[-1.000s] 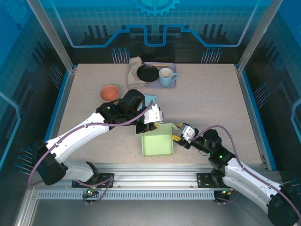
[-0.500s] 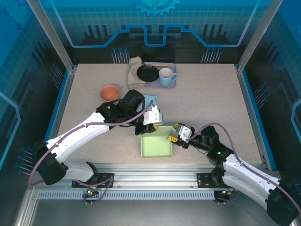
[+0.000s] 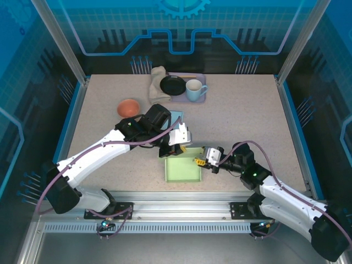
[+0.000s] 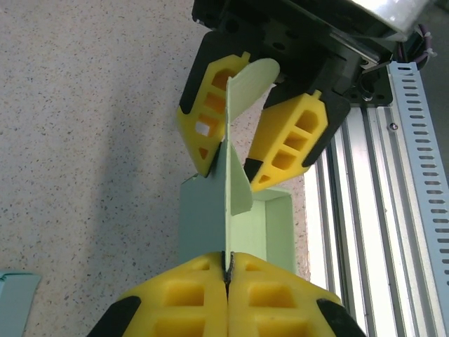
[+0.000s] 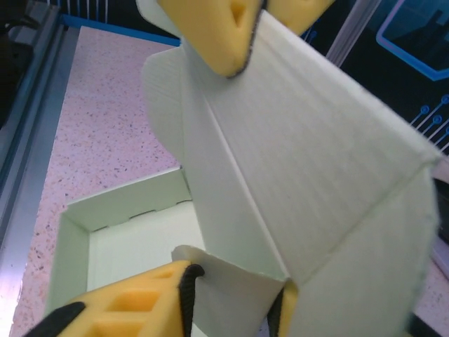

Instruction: Fold the paper box

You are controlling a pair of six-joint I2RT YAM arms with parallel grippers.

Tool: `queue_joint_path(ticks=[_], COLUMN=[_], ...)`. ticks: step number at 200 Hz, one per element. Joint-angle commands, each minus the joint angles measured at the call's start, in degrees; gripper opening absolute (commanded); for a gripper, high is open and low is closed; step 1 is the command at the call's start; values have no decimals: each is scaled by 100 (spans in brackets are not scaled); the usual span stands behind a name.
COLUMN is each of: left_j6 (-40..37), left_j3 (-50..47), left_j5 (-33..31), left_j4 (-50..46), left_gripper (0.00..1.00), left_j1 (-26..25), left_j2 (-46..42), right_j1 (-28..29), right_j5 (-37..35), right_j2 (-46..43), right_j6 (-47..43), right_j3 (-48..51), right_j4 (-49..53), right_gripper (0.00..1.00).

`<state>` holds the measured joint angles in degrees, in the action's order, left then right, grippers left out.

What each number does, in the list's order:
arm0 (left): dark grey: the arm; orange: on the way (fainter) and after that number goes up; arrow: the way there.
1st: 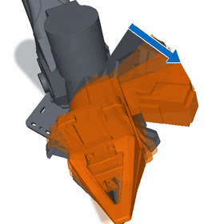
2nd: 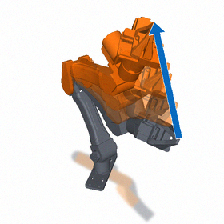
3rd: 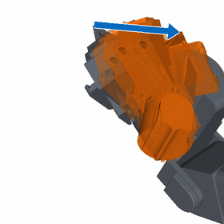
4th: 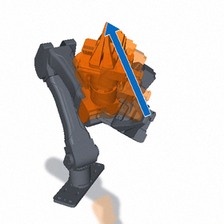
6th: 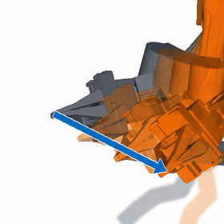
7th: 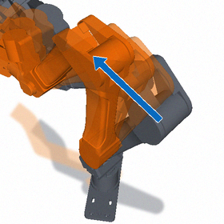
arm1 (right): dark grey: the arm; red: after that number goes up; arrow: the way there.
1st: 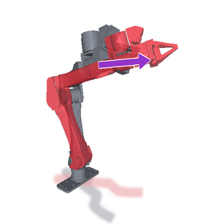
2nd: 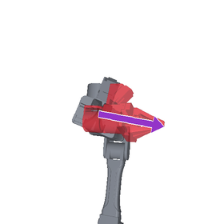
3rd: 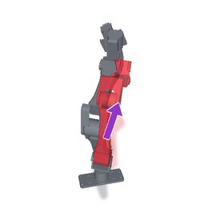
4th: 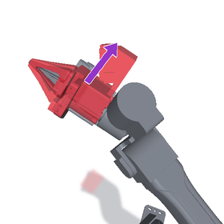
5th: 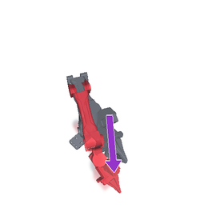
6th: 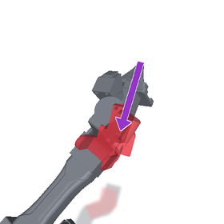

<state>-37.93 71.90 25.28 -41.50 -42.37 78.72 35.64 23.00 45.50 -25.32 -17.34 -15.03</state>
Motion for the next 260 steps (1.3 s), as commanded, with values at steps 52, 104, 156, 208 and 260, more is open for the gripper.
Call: queue_joint_path(ticks=[52, 104, 156, 208, 260], left_j6=[70, 1998, 5436, 7678, 9170], left_j3=[33, -852, -1581, -2420, -2089], left_j5=[140, -1551, -4609, -4220, -2580], left_j4=[317, 2285, 2428, 2245, 2213], left_gripper=[5, 52, 85, 99, 99], left_j1=[13, 17, 435, 1443, 1457], left_j2=[-112, -1071, -2043, -2099, -1163], right_j1=[49, -11, -101, -106, -110], right_j5=[87, -281, -534, -299, -230], right_j2=[-75, 50, 244, 354, 599], right_j6=[-18, 139, 308, 292, 213], right_j3=[-160, -114, -101, -97, -176], right_j4=[-79, -218, -360, -404, -399], right_gripper=[4, 0, 0, 0, 0])
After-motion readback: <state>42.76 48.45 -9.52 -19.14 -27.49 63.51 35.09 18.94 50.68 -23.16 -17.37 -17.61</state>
